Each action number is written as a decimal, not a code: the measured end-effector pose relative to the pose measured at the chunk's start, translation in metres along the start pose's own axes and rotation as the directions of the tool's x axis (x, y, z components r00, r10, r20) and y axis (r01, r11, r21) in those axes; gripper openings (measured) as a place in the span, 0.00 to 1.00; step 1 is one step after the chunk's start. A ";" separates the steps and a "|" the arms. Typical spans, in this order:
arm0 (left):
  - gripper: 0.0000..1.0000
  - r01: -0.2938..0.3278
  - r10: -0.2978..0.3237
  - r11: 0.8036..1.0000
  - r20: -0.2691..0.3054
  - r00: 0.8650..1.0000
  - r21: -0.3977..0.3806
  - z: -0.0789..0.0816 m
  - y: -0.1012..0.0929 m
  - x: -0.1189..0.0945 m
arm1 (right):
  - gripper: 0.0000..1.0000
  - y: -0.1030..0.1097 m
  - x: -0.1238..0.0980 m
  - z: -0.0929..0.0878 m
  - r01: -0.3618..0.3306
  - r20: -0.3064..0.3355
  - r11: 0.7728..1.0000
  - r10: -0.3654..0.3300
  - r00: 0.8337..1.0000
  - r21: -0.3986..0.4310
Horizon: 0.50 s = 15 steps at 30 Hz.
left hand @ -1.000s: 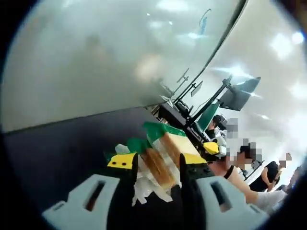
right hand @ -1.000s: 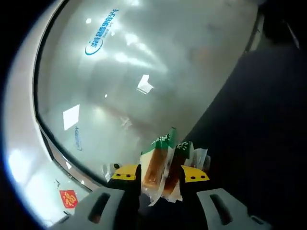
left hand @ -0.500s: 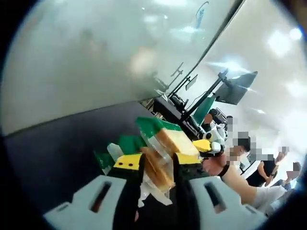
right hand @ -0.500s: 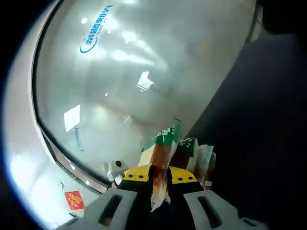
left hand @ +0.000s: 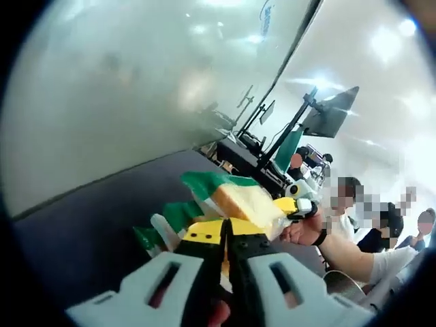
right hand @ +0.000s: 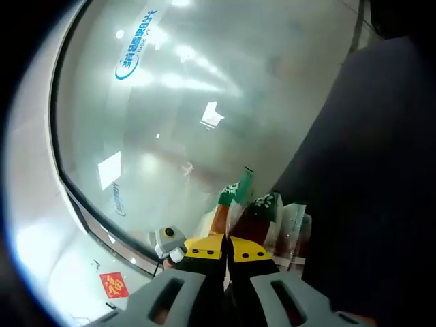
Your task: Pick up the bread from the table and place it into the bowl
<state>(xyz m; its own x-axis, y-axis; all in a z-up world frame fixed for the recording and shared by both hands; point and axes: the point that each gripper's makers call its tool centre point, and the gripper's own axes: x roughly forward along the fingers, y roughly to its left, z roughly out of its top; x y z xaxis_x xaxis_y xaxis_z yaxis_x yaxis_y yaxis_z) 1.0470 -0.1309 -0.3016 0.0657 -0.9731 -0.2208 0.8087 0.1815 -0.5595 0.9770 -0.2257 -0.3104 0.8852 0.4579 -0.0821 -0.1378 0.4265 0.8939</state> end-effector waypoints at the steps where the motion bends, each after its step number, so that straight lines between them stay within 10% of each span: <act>1: 0.00 -0.004 0.004 1.000 -0.004 1.000 0.008 0.000 0.000 0.000 | 0.00 0.000 0.000 0.001 -0.002 0.002 1.000 0.002 1.000 -0.001; 15: 0.00 -0.018 0.017 1.000 0.006 1.000 0.022 0.006 0.002 -0.009 | 0.00 -0.002 -0.003 0.004 -0.019 0.007 1.000 0.019 1.000 0.005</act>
<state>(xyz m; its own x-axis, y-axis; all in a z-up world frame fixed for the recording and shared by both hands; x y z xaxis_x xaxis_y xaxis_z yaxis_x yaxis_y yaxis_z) 1.0514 -0.1223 -0.2959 0.0833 -0.9706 -0.2257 0.8200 0.1955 -0.5379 0.9763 -0.2307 -0.3102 0.8858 0.4600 -0.0621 -0.1519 0.4138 0.8976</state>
